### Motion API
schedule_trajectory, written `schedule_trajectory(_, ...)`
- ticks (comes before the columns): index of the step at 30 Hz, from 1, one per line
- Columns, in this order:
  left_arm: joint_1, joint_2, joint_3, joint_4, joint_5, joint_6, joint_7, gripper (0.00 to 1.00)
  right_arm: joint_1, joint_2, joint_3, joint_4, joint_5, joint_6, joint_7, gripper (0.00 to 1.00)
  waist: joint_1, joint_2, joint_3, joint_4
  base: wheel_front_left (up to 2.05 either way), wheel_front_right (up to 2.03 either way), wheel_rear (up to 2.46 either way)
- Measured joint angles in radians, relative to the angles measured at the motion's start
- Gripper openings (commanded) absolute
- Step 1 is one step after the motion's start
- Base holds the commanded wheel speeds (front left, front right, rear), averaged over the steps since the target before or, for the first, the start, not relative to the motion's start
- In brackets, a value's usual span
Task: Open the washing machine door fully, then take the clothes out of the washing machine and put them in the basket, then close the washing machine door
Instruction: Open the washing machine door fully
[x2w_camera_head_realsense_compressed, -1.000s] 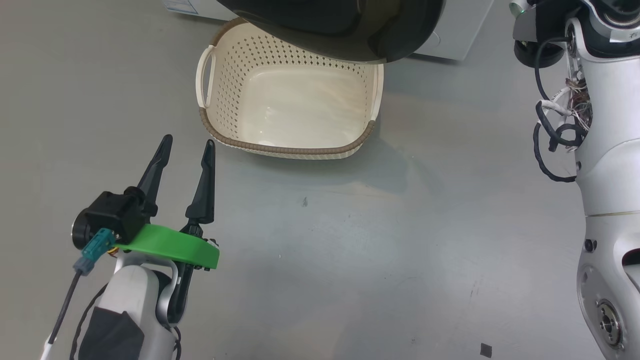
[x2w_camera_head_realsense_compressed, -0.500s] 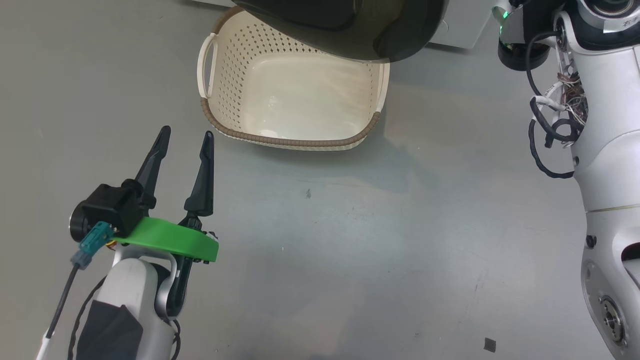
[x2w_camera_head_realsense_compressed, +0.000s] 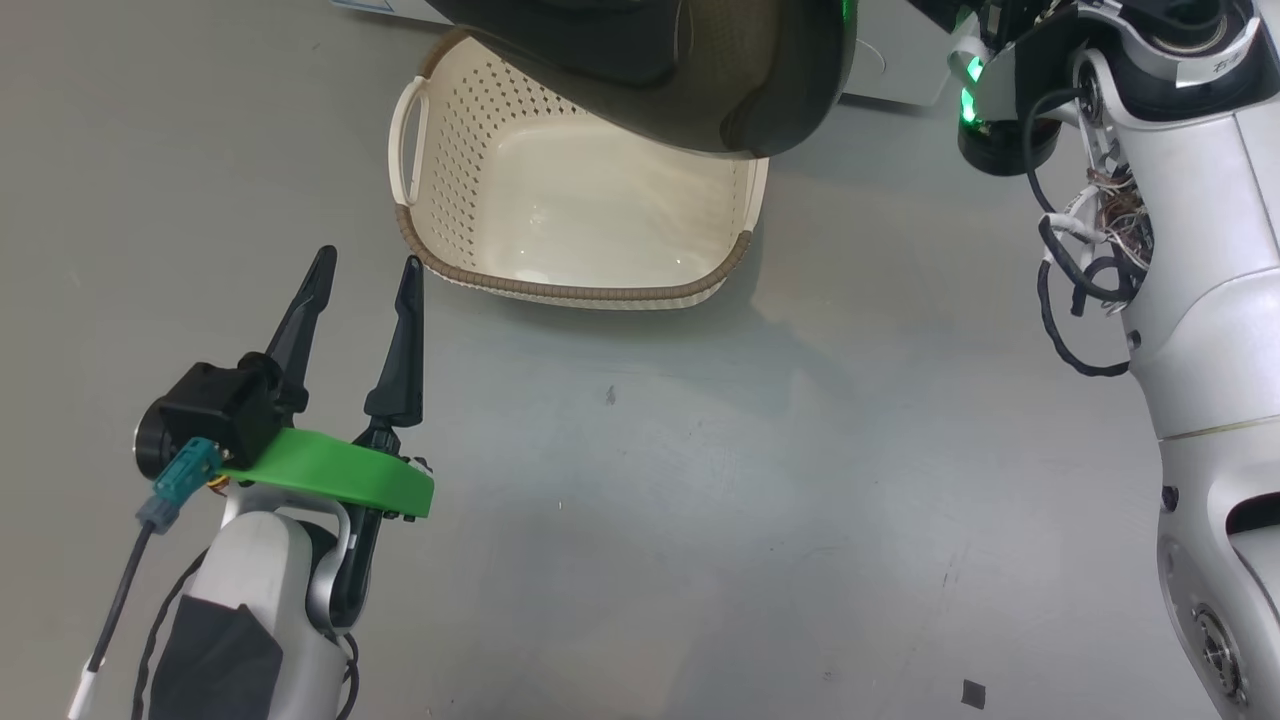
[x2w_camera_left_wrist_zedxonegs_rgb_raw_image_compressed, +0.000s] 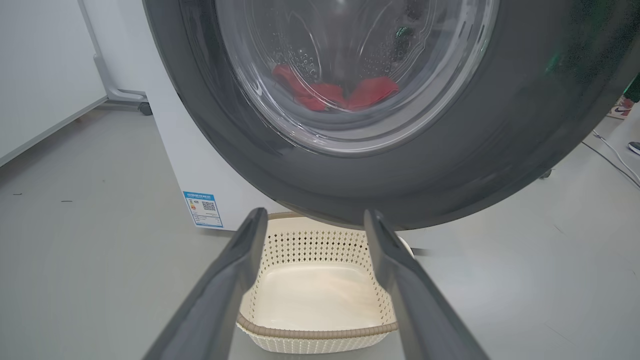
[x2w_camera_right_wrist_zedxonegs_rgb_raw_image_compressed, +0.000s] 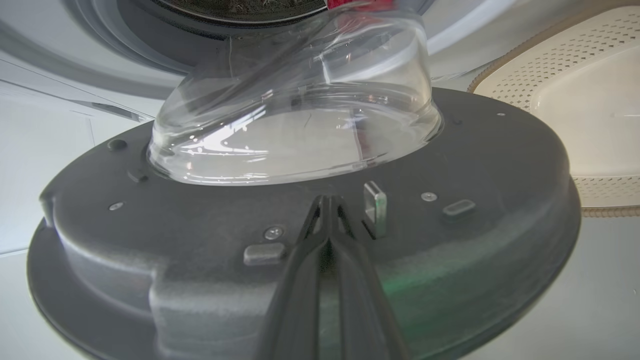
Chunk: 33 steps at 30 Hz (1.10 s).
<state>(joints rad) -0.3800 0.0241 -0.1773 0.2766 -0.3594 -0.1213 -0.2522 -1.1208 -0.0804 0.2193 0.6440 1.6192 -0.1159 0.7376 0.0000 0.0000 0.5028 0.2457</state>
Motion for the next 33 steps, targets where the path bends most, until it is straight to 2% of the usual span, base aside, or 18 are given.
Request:
schedule_trajectory(16, 0.001, 0.0, 0.008, 0.005, 0.0, 0.0, 0.0, 1.0, 0.072, 0.001, 0.117, -0.009, 0.113, 0.0, 0.027, 0.0, 0.0, 0.0, -0.057, -0.009, 0.0, 0.0, 0.0)
schedule_trajectory(33, 0.003, 0.0, 0.004, 0.004, 0.006, 0.0, 0.0, 1.0, 0.157, 0.002, 0.29, -0.098, 0.282, -0.002, 0.025, 0.0, 0.0, 0.0, -0.088, -0.006, 0.0, 0.0, 0.0)
